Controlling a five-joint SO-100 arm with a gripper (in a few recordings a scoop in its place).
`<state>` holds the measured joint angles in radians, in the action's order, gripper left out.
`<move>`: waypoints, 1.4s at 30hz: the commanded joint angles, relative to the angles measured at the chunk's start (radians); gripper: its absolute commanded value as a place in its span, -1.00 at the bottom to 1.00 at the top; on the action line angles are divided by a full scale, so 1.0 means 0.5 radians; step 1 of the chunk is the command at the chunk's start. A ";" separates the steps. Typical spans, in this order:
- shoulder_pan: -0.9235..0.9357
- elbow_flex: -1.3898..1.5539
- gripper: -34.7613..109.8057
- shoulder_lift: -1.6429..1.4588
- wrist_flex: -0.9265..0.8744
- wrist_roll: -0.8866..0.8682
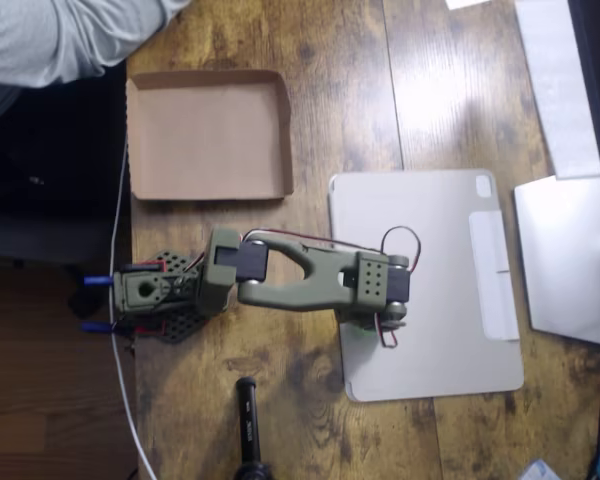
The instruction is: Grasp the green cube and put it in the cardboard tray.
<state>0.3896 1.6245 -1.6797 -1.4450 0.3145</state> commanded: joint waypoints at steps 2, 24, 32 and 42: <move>0.040 -0.018 -0.11 -0.021 0.034 0.037; 0.107 0.249 -0.41 -0.153 0.307 0.046; -0.086 0.190 -0.42 -0.224 0.181 -0.095; -0.877 -0.282 -0.38 -0.374 -0.525 -0.549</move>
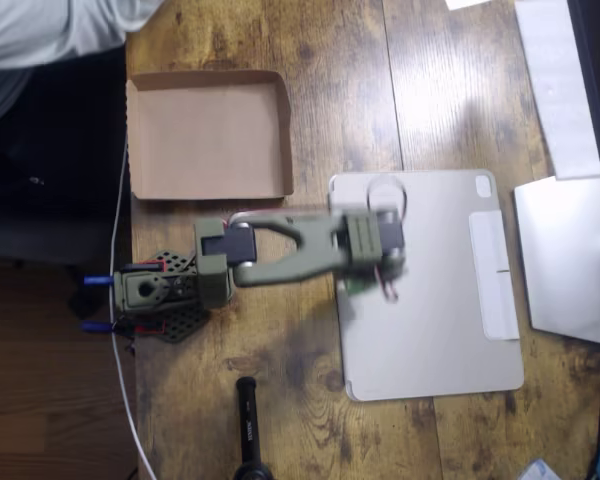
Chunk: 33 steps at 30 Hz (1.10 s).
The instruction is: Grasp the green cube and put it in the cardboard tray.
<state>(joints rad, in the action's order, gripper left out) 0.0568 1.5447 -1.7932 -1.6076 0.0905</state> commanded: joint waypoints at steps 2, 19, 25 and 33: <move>-0.430 -0.184 -0.38 -0.166 -0.319 -0.233; -1.945 -0.117 -0.33 -0.144 -0.359 -0.923; -2.230 -0.199 -0.37 0.074 -0.359 -0.887; -2.316 -0.190 -0.38 0.261 -0.359 -0.877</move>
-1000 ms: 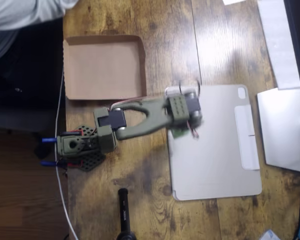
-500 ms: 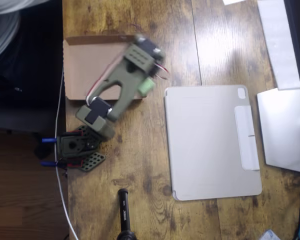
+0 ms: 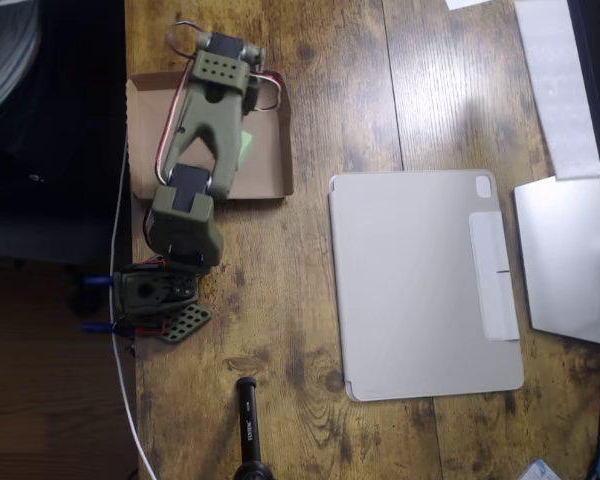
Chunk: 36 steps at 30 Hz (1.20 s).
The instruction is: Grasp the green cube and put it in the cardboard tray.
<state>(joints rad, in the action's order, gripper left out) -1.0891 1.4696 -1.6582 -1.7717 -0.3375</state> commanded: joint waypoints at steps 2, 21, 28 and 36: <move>-0.003 -0.046 -0.36 -0.028 -0.031 -0.037; 0.414 0.071 -0.23 -0.249 -0.012 -0.009; 1.080 0.264 -0.35 -0.500 -0.037 0.199; 1.844 0.540 -0.39 -0.577 -0.046 0.534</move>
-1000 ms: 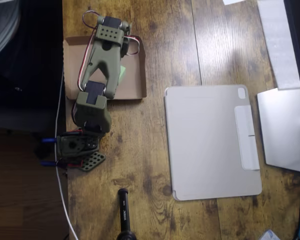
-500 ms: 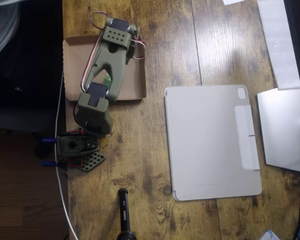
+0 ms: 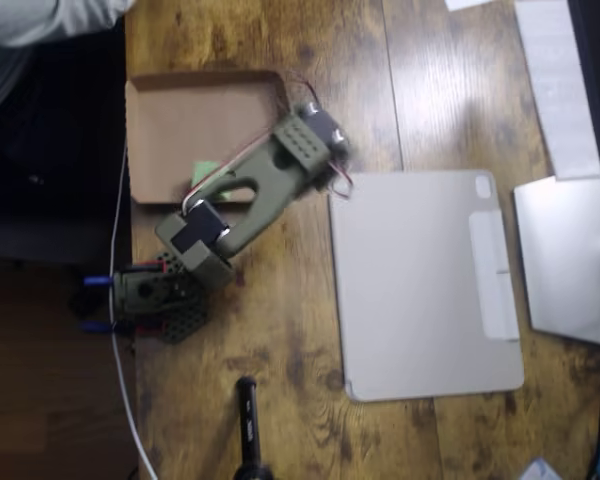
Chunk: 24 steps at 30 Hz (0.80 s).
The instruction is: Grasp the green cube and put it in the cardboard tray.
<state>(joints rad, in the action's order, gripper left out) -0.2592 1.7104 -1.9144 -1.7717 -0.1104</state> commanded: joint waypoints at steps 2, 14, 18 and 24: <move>0.279 0.150 -0.43 -0.043 -0.049 0.193; 0.767 0.193 -0.52 0.040 -0.058 0.255; 0.853 0.206 -0.52 0.064 -0.061 0.279; 0.902 0.221 -0.52 0.141 -0.052 0.273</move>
<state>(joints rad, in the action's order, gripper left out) 0.1641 1.8162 -1.8362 -1.7886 0.0245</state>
